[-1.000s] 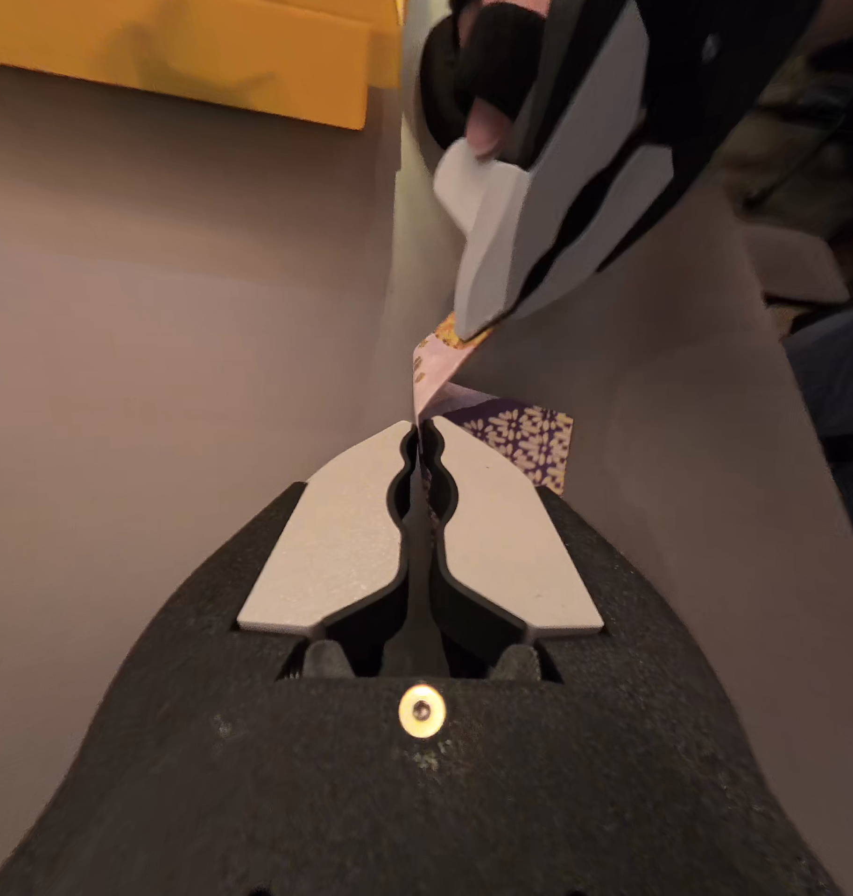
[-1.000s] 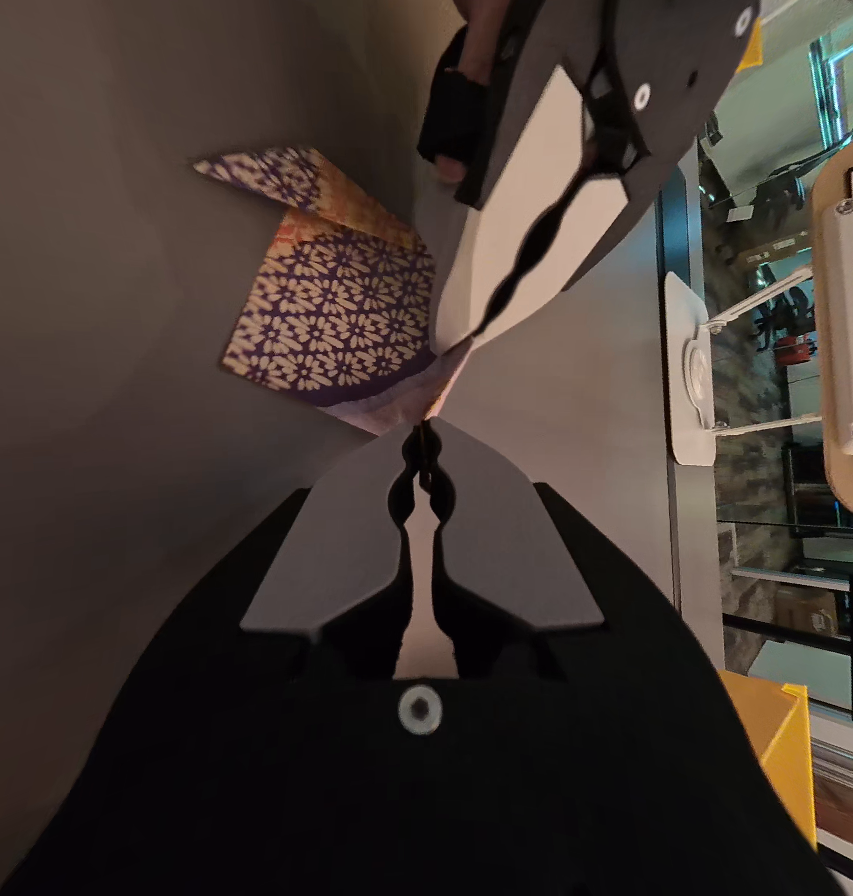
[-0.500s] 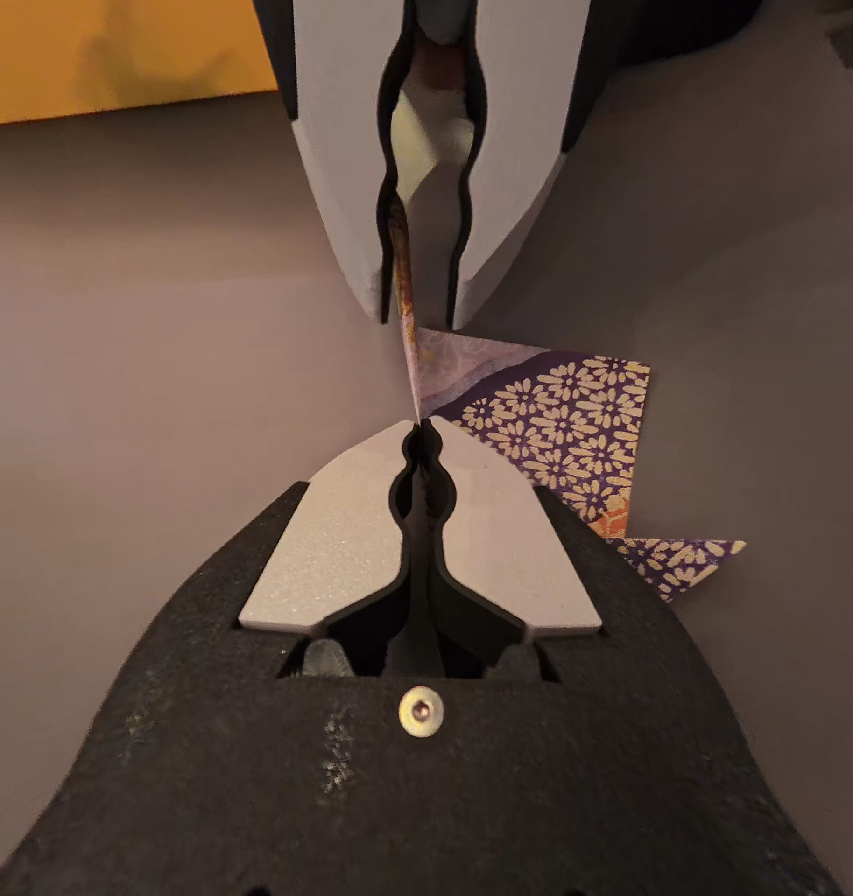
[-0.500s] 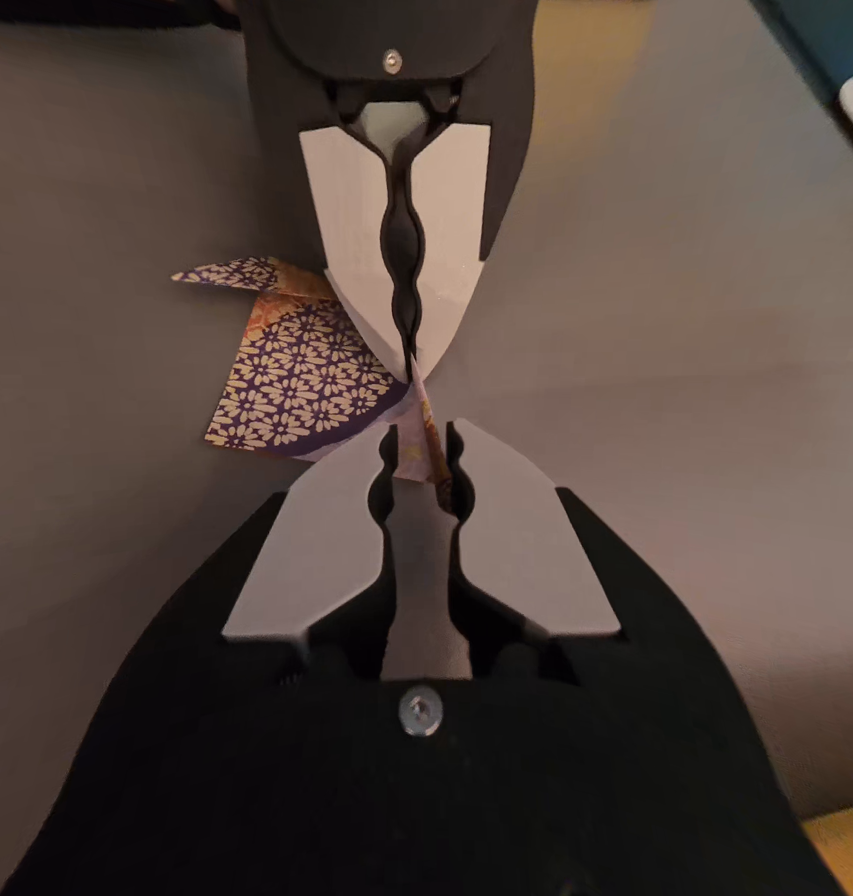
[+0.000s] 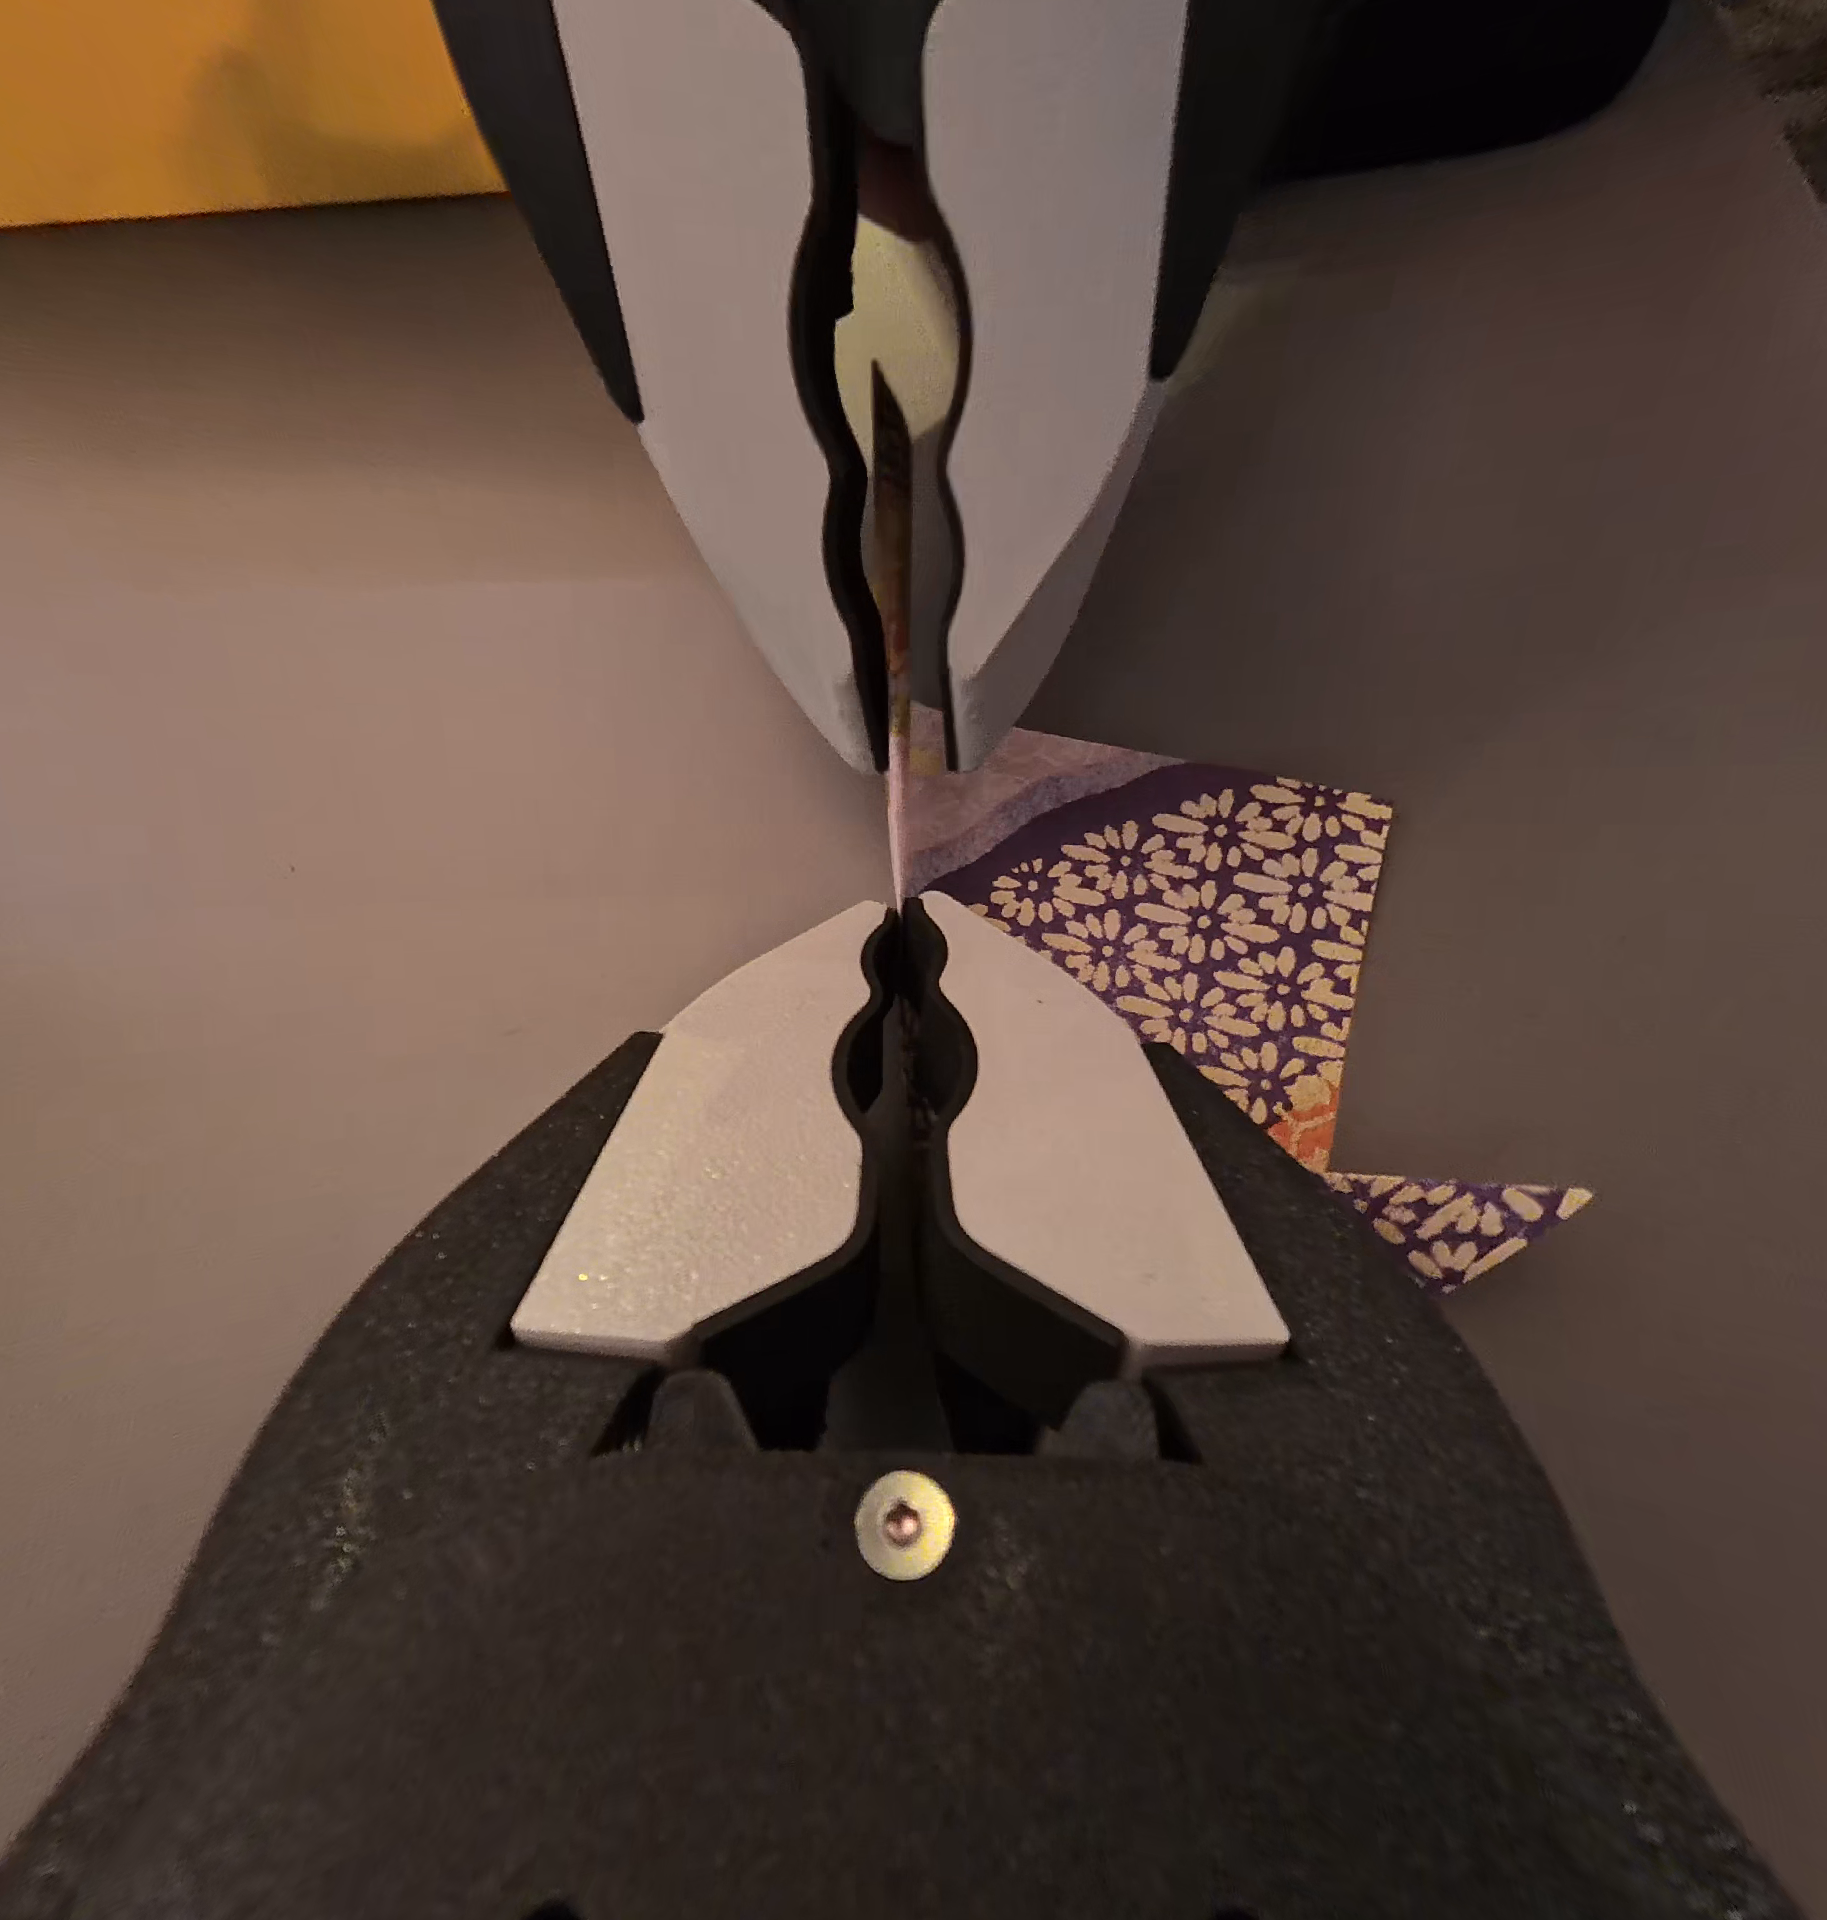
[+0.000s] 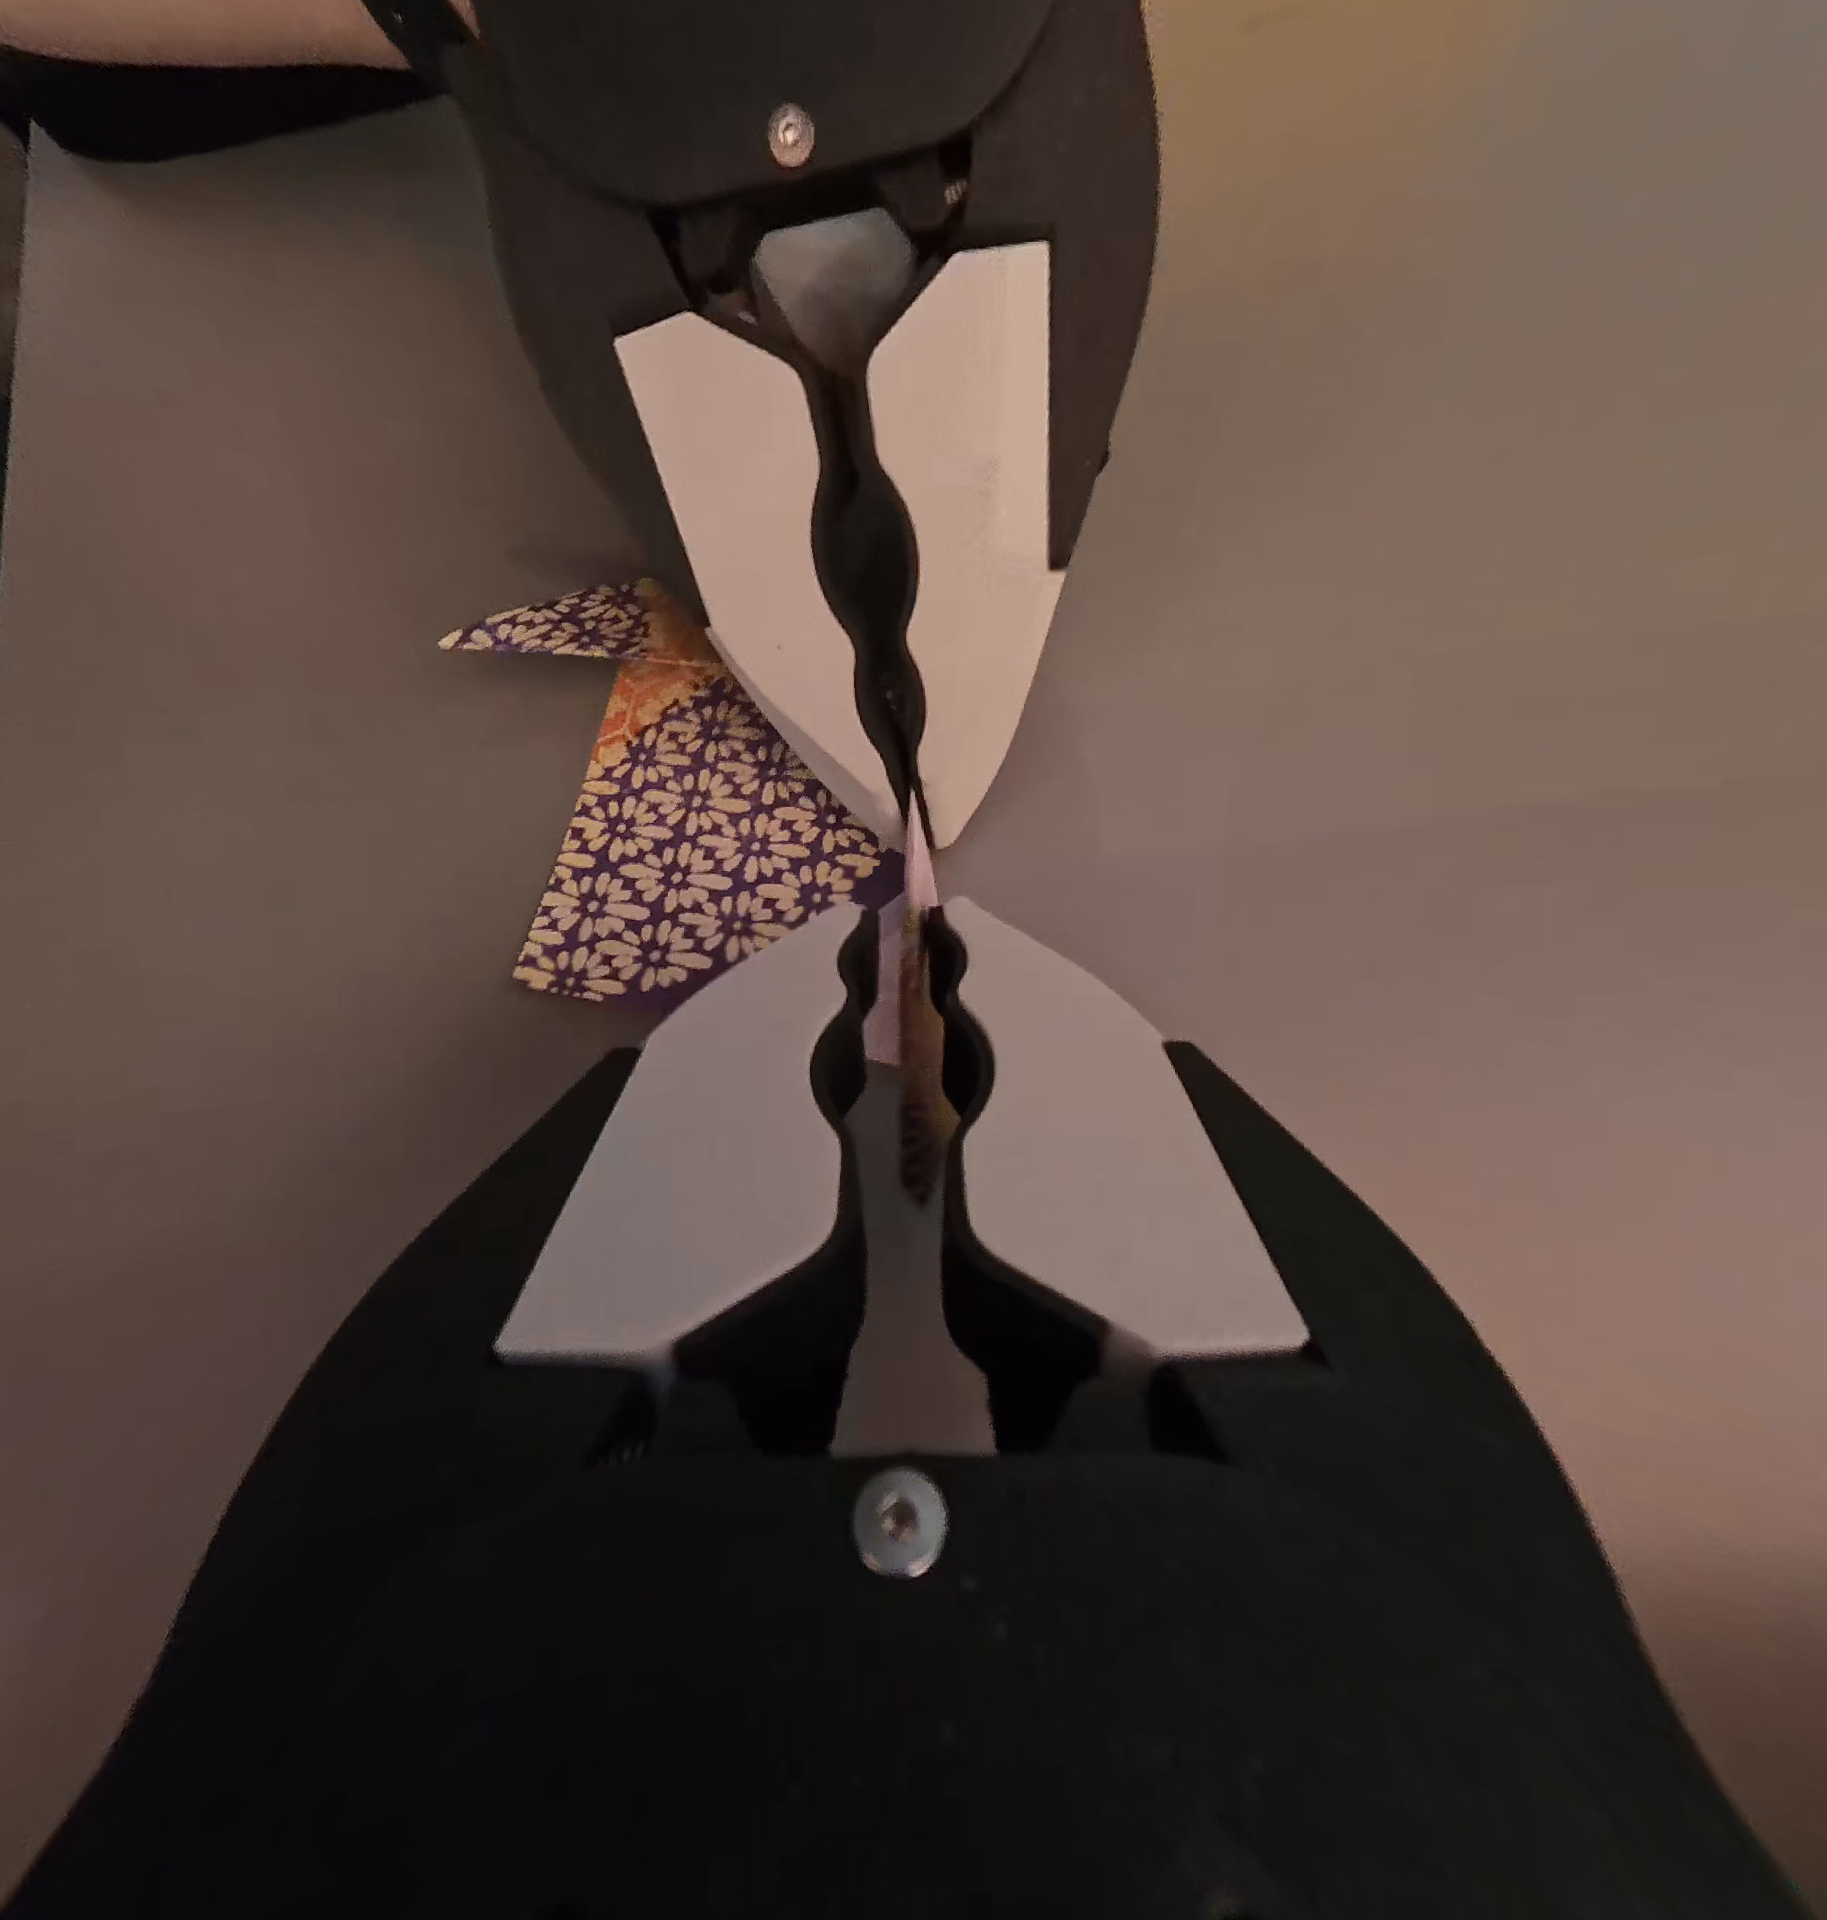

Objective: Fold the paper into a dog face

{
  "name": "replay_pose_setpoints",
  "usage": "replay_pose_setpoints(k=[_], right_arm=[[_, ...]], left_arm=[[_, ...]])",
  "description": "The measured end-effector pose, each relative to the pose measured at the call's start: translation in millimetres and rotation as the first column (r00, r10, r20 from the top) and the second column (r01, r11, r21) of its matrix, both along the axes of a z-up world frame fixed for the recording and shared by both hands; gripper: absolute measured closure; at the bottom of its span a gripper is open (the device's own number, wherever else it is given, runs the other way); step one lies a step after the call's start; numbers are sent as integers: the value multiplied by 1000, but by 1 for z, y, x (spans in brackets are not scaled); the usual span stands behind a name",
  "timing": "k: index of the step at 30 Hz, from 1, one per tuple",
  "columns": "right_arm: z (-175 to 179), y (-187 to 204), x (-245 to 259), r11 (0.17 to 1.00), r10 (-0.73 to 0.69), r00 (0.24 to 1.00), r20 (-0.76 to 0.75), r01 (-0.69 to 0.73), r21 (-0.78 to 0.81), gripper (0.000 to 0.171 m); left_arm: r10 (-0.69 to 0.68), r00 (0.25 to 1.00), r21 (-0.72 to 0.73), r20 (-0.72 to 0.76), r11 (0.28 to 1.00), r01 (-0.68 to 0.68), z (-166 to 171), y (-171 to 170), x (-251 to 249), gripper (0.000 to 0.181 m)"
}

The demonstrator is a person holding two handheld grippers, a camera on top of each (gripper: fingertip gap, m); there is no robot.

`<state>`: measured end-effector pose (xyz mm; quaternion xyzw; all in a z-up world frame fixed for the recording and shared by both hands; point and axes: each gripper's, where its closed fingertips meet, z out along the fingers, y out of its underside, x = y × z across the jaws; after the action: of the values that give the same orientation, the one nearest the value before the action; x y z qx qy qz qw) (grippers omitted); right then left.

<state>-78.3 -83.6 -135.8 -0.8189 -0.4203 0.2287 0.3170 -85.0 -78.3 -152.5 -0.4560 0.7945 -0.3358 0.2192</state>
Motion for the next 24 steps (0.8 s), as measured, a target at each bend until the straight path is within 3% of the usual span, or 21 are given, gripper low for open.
replay_pose_setpoints(k=[9,24], right_arm=[[-8,7,0,984,60,984,169,-30,-173,168],[-12,-2,30,949,-41,983,178,94,-301,168]], left_arm=[[21,1000,0,1,1000,-21,0,2,2,181],[32,999,-23,-20,999,-32,-1,3,2,181]])
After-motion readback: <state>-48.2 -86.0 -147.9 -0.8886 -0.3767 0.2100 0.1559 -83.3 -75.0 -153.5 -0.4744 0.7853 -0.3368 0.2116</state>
